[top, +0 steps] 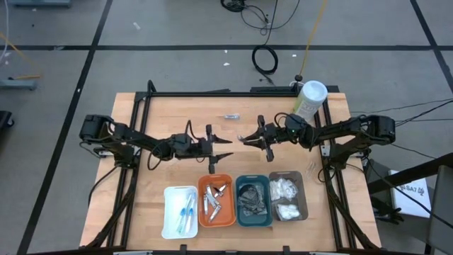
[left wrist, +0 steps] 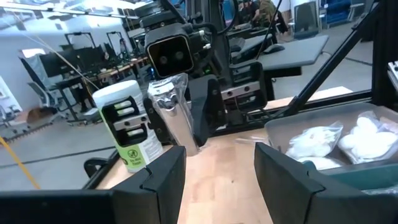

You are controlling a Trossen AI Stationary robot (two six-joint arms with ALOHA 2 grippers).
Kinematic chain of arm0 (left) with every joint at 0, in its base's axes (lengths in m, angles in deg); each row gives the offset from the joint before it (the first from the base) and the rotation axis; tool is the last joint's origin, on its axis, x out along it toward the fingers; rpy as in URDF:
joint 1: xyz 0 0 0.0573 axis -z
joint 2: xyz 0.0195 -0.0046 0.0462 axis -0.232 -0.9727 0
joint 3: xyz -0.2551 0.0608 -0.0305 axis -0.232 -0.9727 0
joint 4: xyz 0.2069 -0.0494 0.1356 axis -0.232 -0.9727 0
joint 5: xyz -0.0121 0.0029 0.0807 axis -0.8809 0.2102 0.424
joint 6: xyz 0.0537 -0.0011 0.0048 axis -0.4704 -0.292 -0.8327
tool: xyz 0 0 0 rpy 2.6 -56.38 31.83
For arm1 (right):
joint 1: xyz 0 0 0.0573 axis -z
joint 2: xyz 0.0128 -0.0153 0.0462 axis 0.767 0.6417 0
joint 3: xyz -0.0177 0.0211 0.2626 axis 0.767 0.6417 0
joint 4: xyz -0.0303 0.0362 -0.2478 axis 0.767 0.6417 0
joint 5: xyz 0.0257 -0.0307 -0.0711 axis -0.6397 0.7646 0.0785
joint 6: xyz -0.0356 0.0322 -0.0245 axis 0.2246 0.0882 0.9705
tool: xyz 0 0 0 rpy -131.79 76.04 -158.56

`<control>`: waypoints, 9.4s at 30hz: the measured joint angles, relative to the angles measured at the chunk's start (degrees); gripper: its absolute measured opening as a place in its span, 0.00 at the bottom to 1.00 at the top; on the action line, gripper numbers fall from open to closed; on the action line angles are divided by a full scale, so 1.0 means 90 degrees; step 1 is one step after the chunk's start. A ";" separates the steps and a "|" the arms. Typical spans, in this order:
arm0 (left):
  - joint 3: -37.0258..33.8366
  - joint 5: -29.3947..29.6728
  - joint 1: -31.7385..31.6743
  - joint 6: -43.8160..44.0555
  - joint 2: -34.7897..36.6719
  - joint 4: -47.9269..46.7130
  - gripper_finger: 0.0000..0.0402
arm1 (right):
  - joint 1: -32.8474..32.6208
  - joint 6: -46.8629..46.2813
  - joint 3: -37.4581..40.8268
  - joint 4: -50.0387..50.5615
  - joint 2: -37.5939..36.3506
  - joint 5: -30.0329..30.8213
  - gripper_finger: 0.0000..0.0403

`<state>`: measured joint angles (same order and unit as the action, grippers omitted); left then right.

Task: Pick & Place Travel size toiletries
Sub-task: Put the silver nail cutter into the orange bin

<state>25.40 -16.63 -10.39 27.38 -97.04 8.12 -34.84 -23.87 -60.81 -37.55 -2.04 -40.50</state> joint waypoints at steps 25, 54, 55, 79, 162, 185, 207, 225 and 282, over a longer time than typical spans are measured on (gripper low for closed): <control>0.0004 -0.0378 -0.0131 0.0756 -0.0002 0.0348 0.47 | 0.0000 -0.0092 -0.0002 -0.0070 0.0000 0.0014 0.08; 0.0233 -0.0400 -0.0279 0.1266 -0.0879 0.1804 0.47 | 0.0000 -0.0095 -0.0007 -0.0100 0.0000 0.0010 0.08; 0.0295 -0.0394 -0.0292 0.1250 -0.0879 0.1644 0.47 | 0.0000 -0.0097 -0.0007 -0.0100 0.0000 0.0010 0.08; 0.0797 -0.0410 -0.0549 0.1086 -0.0877 0.1001 0.47 | -0.0046 -0.0102 -0.0010 -0.0114 -0.0002 0.0017 0.08; 0.1401 -0.0481 -0.0473 0.1325 -0.0718 -0.0581 0.09 | -0.0041 -0.0442 -0.0006 0.0602 -0.0178 0.0003 0.41; 0.1409 -0.2708 0.1561 0.4166 -0.0018 -0.5339 0.15 | -0.0041 -0.0370 0.0175 0.2006 -0.1710 0.0193 0.55; 0.1409 -0.3004 0.0906 0.3826 0.0112 -0.5661 0.51 | -0.0041 -0.0424 0.0178 0.2011 -0.1710 0.0439 0.55; 0.0791 -0.2193 -0.0873 0.1269 0.1911 -0.5443 0.52 | 0.0380 0.0742 -0.2570 0.5197 0.1133 0.2379 0.53; -0.0588 -0.1695 -0.1903 0.2832 0.1880 -0.3313 0.52 | 0.0771 0.1715 -0.4239 0.7380 0.1701 0.1293 0.06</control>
<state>20.11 -31.89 -27.51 52.87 -80.13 -21.69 -27.90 -8.44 -98.96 28.86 13.27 -28.86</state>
